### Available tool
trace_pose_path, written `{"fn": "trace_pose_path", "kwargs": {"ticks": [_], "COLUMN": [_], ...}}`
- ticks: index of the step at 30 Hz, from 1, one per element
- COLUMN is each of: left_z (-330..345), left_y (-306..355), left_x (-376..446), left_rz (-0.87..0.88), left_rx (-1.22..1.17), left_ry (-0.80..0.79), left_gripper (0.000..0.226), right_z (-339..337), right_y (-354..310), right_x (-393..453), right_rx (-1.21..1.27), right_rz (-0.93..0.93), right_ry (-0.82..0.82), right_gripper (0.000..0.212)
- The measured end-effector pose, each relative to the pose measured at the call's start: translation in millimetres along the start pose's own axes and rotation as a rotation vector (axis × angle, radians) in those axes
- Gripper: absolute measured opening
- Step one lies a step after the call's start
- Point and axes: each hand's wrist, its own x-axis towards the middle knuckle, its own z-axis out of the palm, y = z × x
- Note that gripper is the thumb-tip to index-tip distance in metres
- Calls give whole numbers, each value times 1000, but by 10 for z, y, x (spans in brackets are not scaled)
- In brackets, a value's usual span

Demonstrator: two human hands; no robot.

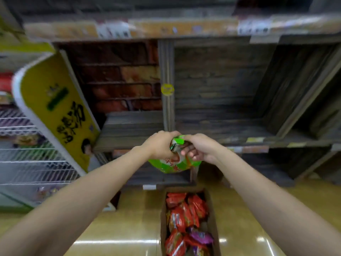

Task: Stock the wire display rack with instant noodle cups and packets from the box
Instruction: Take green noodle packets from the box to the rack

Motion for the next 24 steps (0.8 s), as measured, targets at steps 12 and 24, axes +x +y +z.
{"fn": "trace_pose_path", "kwargs": {"ticks": [12, 24], "left_z": [-2038, -2671], "left_y": [-398, -956], "left_x": [-1038, -2104], "left_rz": [67, 230], "left_rx": [-318, -666], "left_ry": [209, 429], "left_gripper": [31, 31], "right_z": [628, 1715], "right_y": [-1456, -1987], "right_x": [-949, -1632], "right_rx": [-763, -588], "right_rz": [-718, -625], "right_ry": [38, -183], "right_gripper": [68, 40]}}
